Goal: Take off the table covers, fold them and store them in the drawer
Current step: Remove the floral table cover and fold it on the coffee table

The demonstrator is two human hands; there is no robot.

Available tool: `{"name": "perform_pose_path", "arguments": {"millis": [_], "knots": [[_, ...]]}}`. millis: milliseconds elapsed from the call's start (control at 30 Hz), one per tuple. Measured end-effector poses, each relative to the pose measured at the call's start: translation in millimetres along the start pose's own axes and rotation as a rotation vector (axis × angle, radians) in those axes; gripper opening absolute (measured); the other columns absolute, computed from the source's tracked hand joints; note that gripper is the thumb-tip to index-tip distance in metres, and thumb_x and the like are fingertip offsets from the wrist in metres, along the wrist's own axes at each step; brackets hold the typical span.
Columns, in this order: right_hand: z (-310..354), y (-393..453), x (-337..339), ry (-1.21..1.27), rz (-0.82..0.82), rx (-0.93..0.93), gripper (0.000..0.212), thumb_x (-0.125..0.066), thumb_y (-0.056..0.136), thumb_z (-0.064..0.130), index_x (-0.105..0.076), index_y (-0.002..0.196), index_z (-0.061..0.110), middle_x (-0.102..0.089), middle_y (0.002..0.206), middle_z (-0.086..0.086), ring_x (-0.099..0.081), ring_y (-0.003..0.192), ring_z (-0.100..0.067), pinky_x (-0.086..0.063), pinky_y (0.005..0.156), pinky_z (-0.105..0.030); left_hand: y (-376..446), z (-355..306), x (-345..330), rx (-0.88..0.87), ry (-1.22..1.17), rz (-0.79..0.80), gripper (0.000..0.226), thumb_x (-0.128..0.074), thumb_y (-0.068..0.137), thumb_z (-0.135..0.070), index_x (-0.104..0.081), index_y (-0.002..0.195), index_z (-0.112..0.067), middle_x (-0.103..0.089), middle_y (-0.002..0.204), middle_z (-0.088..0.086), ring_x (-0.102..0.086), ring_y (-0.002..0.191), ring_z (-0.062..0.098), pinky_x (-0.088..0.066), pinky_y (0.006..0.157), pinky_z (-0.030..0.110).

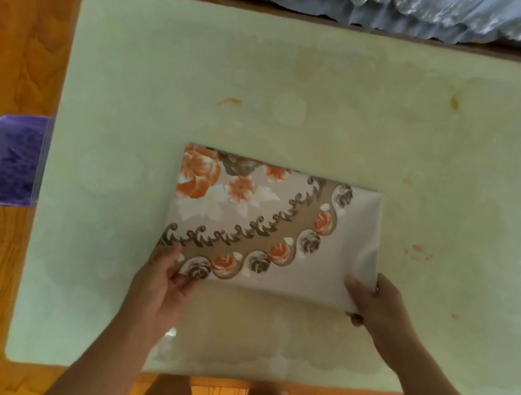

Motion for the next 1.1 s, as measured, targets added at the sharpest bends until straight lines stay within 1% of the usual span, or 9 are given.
{"name": "perform_pose_path", "arguments": {"millis": [100, 233, 367, 500, 633, 767, 833, 933, 1100], "knots": [[-29.8, 3.0, 10.6, -0.017, -0.053, -0.067, 0.024, -0.068, 0.094, 0.031, -0.062, 0.103, 0.009, -0.067, 0.091, -0.013, -0.063, 0.074, -0.027, -0.055, 0.063, -0.043, 3.4, 10.6, 7.4, -0.015, 0.304, -0.057, 0.018, -0.065, 0.094, -0.005, -0.063, 0.112, -0.007, -0.076, 0.092, 0.014, -0.075, 0.082, 0.024, -0.062, 0.076, 0.040], [-37.5, 4.3, 10.0, 0.008, -0.182, -0.046, 0.026, -0.065, 0.095, 0.032, -0.056, 0.115, 0.017, -0.065, 0.104, -0.001, -0.064, 0.092, -0.020, -0.055, 0.075, -0.042, -4.6, 0.6, 17.0, -0.190, 0.741, -0.114, 0.030, -0.070, 0.093, -0.013, -0.058, 0.121, -0.014, -0.071, 0.107, 0.014, -0.074, 0.091, 0.026, -0.062, 0.082, 0.044], [-27.3, 5.4, 14.0, 0.064, -0.238, -0.039, 0.027, -0.058, 0.098, 0.036, -0.048, 0.120, 0.024, -0.058, 0.104, 0.005, -0.056, 0.088, -0.008, -0.044, 0.065, -0.030, 4.1, -30.2, 16.1, -0.143, 0.681, -0.088, 0.050, -0.075, 0.088, -0.030, -0.052, 0.131, -0.019, -0.068, 0.118, 0.020, -0.072, 0.101, 0.035, -0.061, 0.082, 0.050], [-14.1, 19.4, 21.6, 0.087, -0.235, 0.076, 0.012, -0.049, 0.100, 0.017, -0.053, 0.109, 0.024, -0.058, 0.110, 0.002, -0.052, 0.083, -0.010, -0.039, 0.061, -0.030, 11.7, -48.8, -4.1, -0.299, 0.913, -0.100, 0.032, -0.063, 0.095, -0.021, -0.048, 0.117, -0.038, -0.072, 0.107, 0.017, -0.074, 0.089, 0.033, -0.059, 0.085, 0.053], [-10.0, 40.2, 35.2, -0.007, -0.014, 0.116, 0.047, -0.037, 0.099, 0.002, -0.069, 0.104, 0.036, -0.059, 0.114, 0.000, -0.056, 0.088, -0.020, -0.049, 0.071, -0.035, 13.6, -62.6, -16.6, -0.366, 1.121, 0.103, 0.044, -0.045, 0.101, 0.001, -0.057, 0.122, -0.036, -0.075, 0.104, 0.004, -0.076, 0.085, 0.026, -0.058, 0.068, 0.039], [-1.0, 46.6, 49.5, 0.046, 0.142, 0.073, 0.051, -0.032, 0.099, -0.010, -0.069, 0.115, 0.022, -0.064, 0.114, -0.011, -0.062, 0.090, -0.026, -0.055, 0.075, -0.041, 22.5, -85.3, -11.9, -0.376, 1.445, 0.389, 0.068, -0.040, 0.098, 0.015, -0.062, 0.130, -0.042, -0.074, 0.117, -0.007, -0.072, 0.098, 0.009, -0.054, 0.080, 0.020], [2.7, 47.4, 53.1, 0.032, 0.200, 0.053, 0.058, -0.030, 0.095, -0.019, -0.068, 0.120, 0.018, -0.064, 0.112, -0.013, -0.066, 0.091, -0.029, -0.058, 0.080, -0.044, 29.2, -93.6, -9.7, -0.541, 1.744, 0.438, 0.068, -0.048, 0.097, 0.010, -0.055, 0.138, -0.044, -0.068, 0.123, -0.015, -0.065, 0.107, 0.003, -0.046, 0.089, 0.013], [0.4, 51.9, 57.9, 0.051, 0.263, 0.037, 0.059, -0.040, 0.092, -0.024, -0.067, 0.127, 0.016, -0.066, 0.116, -0.013, -0.070, 0.100, -0.030, -0.060, 0.088, -0.043, 40.7, -94.7, -9.4, -0.981, 2.102, 0.519, 0.065, -0.077, 0.087, -0.009, -0.054, 0.145, -0.024, -0.062, 0.129, -0.004, -0.058, 0.114, 0.017, -0.047, 0.095, 0.028], [-2.2, 59.3, 60.8, 0.069, 0.306, 0.059, 0.052, -0.057, 0.090, -0.018, -0.065, 0.129, 0.015, -0.068, 0.104, -0.005, -0.073, 0.094, -0.021, -0.061, 0.082, -0.033, 48.5, -90.6, -9.9, -1.218, 2.148, 0.573, 0.076, -0.094, 0.064, -0.015, -0.063, 0.134, -0.011, -0.062, 0.114, 0.012, -0.064, 0.095, 0.029, -0.059, 0.076, 0.037]]}}
Point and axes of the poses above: each hand's wrist, its own y-axis towards the middle knuckle, its own x-axis out of the back of the hand, z = x × y, the point moved 2 cm from there along y, towards the middle knuckle
